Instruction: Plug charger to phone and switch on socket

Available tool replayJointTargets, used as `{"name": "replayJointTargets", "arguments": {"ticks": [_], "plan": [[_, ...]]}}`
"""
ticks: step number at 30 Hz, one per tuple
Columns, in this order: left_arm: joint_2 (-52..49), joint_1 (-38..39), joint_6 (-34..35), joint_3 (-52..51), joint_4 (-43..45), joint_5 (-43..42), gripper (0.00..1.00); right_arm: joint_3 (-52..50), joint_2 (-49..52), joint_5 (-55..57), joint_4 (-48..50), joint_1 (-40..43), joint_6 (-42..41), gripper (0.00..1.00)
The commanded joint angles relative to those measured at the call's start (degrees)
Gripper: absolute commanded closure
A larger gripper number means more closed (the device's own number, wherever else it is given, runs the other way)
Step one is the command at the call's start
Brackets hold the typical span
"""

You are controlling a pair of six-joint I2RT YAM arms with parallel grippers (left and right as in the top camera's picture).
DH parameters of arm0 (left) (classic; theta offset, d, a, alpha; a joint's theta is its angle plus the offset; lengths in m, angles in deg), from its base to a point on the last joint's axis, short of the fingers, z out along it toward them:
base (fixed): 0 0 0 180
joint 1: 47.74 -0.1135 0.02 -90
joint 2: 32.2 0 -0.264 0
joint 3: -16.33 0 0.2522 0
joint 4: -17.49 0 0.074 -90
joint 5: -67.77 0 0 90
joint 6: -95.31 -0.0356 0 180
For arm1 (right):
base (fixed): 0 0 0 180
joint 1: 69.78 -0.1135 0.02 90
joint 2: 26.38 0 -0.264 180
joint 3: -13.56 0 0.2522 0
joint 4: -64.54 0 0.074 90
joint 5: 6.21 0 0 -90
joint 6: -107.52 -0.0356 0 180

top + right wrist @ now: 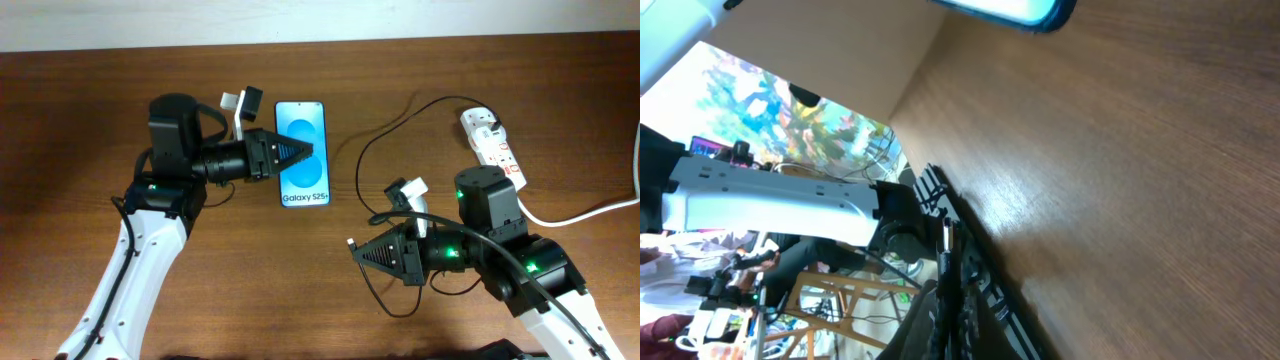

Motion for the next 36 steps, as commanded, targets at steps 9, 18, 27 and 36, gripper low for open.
{"name": "replayJointTargets", "arguments": {"ticks": [9, 18, 27, 36], "plan": [[0.6, 1.8, 13.2, 0.6, 19.8, 6.1, 1.00, 0.1, 13.1, -12.3, 24.7, 0.3, -10.8, 0.96], [0.6, 1.8, 13.8, 0.6, 23.7, 5.4, 1.00, 0.1, 16.0, -18.1, 32.4, 0.3, -13.9, 0.96], [0.6, 1.8, 14.0, 0.6, 23.7, 5.1, 1.00, 0.1, 16.2, -8.6, 41.0, 0.3, -26.6, 0.96], [0.6, 1.8, 14.0, 0.6, 23.7, 4.5, 1.00, 0.1, 21.4, -11.5, 47.2, 0.2, -34.7, 0.96]]}}
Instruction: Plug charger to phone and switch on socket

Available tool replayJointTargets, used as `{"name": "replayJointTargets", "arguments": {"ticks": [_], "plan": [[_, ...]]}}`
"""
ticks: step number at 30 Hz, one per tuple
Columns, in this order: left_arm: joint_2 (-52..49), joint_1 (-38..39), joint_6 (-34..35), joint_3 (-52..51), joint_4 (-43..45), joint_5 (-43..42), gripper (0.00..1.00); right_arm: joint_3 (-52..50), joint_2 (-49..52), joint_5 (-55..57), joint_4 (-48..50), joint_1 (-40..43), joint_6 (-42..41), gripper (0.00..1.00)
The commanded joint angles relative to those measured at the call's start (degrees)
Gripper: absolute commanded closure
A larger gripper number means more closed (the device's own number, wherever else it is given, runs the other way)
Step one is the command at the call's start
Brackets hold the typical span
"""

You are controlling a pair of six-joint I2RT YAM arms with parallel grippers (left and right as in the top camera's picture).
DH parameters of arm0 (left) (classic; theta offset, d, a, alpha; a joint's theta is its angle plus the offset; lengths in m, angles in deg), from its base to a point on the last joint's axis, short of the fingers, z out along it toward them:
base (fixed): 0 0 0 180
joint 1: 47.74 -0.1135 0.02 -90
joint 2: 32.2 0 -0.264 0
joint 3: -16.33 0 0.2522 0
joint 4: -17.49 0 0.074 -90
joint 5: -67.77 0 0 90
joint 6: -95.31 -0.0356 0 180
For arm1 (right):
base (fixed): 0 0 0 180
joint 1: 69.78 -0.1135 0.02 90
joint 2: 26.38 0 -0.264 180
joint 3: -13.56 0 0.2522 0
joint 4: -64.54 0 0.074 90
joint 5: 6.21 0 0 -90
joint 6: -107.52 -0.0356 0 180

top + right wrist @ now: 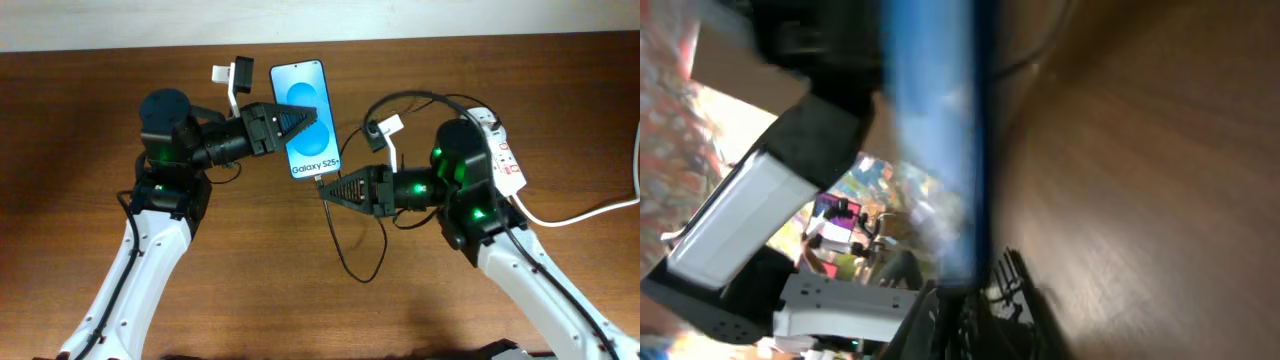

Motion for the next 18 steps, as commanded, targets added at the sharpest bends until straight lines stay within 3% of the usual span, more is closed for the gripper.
{"name": "replayJointTargets", "arguments": {"ticks": [1, 5, 15, 18], "plan": [[0.6, 0.0, 0.3, 0.9, 0.6, -1.0, 1.00, 0.5, 3.7, -2.5, 0.0, 0.2, -1.7, 0.96], [0.6, 0.0, 0.3, 0.9, 0.6, -1.0, 1.00, 0.5, 3.8, -6.3, 6.8, 0.3, -4.0, 0.96], [0.6, -2.6, 2.2, 0.9, 3.8, -2.7, 1.00, 0.5, 3.8, -9.7, 8.5, 0.4, -4.0, 0.96], [0.6, -2.6, -1.8, 0.9, 6.9, -5.2, 1.00, 0.5, 3.8, -9.9, 8.5, 0.4, -4.0, 0.96]]}}
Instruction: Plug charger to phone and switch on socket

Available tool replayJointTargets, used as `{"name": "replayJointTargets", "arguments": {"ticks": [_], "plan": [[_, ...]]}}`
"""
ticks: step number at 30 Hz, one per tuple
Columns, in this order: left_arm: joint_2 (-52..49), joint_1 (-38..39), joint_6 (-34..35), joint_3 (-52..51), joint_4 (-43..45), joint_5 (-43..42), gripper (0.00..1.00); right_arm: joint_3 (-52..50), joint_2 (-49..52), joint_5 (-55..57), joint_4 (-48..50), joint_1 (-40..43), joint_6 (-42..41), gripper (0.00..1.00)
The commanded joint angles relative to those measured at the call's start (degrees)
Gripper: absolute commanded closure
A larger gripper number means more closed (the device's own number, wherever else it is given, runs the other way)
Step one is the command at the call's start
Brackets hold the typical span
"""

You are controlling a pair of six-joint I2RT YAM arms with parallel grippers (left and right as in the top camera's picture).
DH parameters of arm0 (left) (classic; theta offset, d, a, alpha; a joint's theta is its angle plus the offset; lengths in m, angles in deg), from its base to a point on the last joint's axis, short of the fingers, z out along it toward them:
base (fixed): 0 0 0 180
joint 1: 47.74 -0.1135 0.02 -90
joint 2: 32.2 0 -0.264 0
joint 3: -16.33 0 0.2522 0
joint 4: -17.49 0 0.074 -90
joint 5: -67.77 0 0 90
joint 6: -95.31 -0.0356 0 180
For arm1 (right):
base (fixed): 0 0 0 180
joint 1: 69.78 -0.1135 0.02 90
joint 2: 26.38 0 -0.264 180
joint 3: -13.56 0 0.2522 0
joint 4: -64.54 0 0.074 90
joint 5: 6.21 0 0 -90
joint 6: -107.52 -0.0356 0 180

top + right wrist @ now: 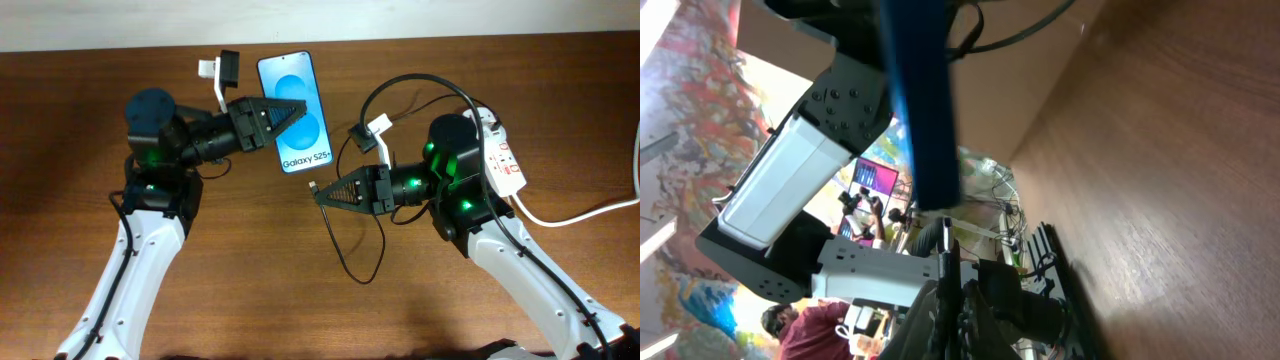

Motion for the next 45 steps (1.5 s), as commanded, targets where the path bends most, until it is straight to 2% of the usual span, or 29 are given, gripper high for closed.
{"name": "replayJointTargets", "arguments": {"ticks": [1, 3, 7, 10, 11, 13, 17, 26, 31, 40, 45], "plan": [[0.6, -0.1, -4.7, 0.9, 2.6, -3.3, 1.00, 0.6, -0.1, -1.3, 0.4, 0.4, 0.4, 0.96], [0.6, -0.1, -8.8, 0.8, 4.4, -4.9, 1.00, 0.6, -0.1, -1.8, 0.4, 0.4, 0.6, 0.96], [0.5, -0.1, -9.1, -0.8, 10.0, -5.1, 1.00, 0.5, -0.1, -3.1, 0.7, 0.4, 0.6, 0.96], [0.5, -0.1, -0.5, -5.2, 14.4, -3.3, 1.00, 0.6, -0.1, -2.4, 6.4, 0.4, 0.6, 0.96], [0.5, -0.1, 4.4, -5.8, 18.8, -3.2, 1.00, 0.5, -0.1, -1.7, 6.4, 0.4, 0.6, 0.96], [0.5, -0.1, 10.4, -5.8, 20.8, -1.4, 1.00, 0.5, 0.0, -1.4, 6.4, 0.3, 0.6, 0.96], [0.5, -0.1, 14.9, -5.8, 20.8, 1.3, 1.00, 0.5, 0.2, -1.1, 4.9, 0.3, 0.6, 0.96], [0.5, -0.1, 14.9, -5.8, 20.8, 0.8, 1.00, 0.5, 0.3, -2.5, 6.8, 0.3, 1.0, 0.96], [0.5, -0.1, 15.0, -5.9, 20.8, 0.8, 1.00, 0.5, 0.3, -4.2, 6.9, 3.3, 0.8, 0.96], [0.5, -0.1, 15.0, -5.8, 20.8, 1.2, 1.00, 0.6, 0.3, -4.2, 7.8, 1.0, 0.3, 0.96], [0.5, -0.1, 15.0, -5.9, 20.8, 1.2, 1.00, 0.6, 0.3, -2.6, 14.5, 1.0, -5.5, 0.96]]}}
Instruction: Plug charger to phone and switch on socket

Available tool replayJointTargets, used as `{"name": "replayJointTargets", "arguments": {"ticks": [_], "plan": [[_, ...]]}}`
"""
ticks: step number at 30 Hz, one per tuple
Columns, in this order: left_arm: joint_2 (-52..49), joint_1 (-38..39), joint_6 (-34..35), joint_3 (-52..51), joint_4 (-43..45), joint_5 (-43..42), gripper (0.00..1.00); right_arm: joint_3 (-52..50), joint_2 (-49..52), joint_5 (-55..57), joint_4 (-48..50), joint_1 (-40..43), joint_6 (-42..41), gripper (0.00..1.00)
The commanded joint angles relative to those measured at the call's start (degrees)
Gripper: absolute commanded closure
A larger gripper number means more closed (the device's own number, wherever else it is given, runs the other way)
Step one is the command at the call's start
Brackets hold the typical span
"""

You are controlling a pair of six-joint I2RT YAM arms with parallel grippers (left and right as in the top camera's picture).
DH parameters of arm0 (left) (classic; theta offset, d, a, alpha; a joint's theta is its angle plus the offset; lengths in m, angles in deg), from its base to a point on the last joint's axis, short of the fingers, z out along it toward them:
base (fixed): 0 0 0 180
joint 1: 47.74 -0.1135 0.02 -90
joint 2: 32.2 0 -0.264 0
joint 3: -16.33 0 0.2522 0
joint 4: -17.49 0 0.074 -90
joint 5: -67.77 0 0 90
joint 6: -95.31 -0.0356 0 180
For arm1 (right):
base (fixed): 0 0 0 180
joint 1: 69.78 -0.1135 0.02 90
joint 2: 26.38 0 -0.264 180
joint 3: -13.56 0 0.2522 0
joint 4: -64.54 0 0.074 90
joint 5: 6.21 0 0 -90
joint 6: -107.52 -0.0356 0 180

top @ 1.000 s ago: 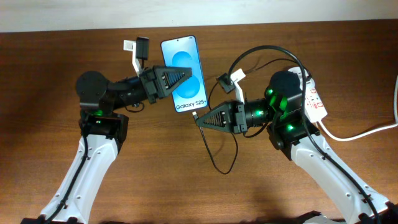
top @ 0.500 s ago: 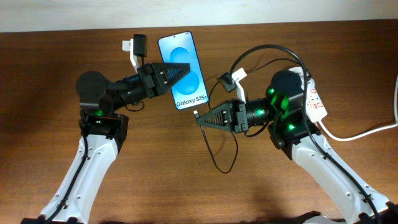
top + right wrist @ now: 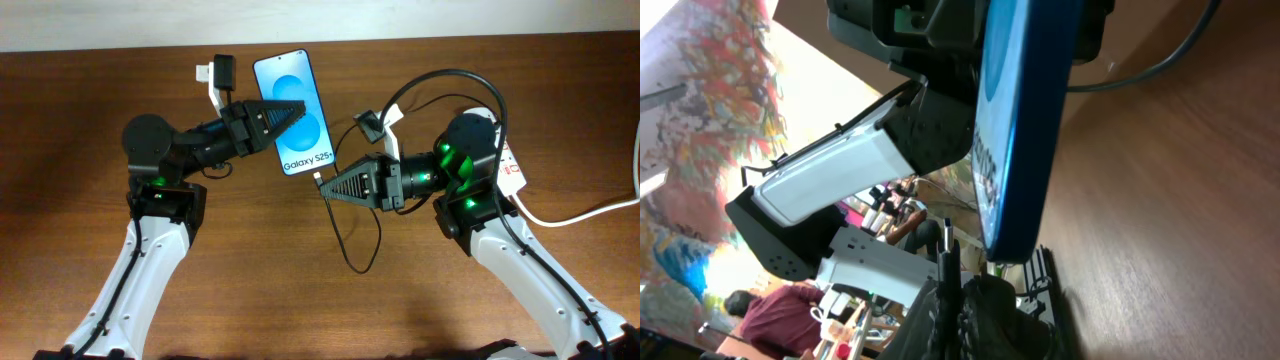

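Observation:
A blue-screened phone (image 3: 294, 112) marked Galaxy S25+ is held off the table by my left gripper (image 3: 296, 107), shut on its long edges. My right gripper (image 3: 324, 186) is shut on the black charger plug (image 3: 317, 180), whose metal tip points at the phone's lower end, just short of it. In the right wrist view the plug tip (image 3: 948, 232) stands just left of the phone's bottom edge (image 3: 1015, 245). The black cable (image 3: 352, 240) loops over the table and back to the white socket strip (image 3: 505, 160) at the right.
Brown wooden table (image 3: 300, 300). A white lead (image 3: 590, 208) runs from the socket strip off the right edge. The left arm's white wrist camera (image 3: 215, 75) sticks up near the table's far edge.
My right gripper has brought the plug up and closer, its tip now just under the phone's lower end. The left gripper keeps the phone in nearly the same place.
The phone lay under my left gripper while the right held the plug low at the table's middle. Then the phone was raised with the plug near its end. The plug then stood lower and apart, and now sits close under the phone again.

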Motion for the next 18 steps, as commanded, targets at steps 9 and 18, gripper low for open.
{"name": "replayJointTargets", "arguments": {"ticks": [9, 18], "plan": [[0.7, -0.1, 0.6, 0.2, 0.8, 0.8, 1.00, 0.5, 0.2, 3.1, -2.8, -0.3, -3.4, 0.96], [0.7, -0.1, 0.6, 0.2, 0.8, 0.8, 1.00, 0.5, 0.2, 6.0, -2.8, -1.8, -3.5, 0.96]]}}
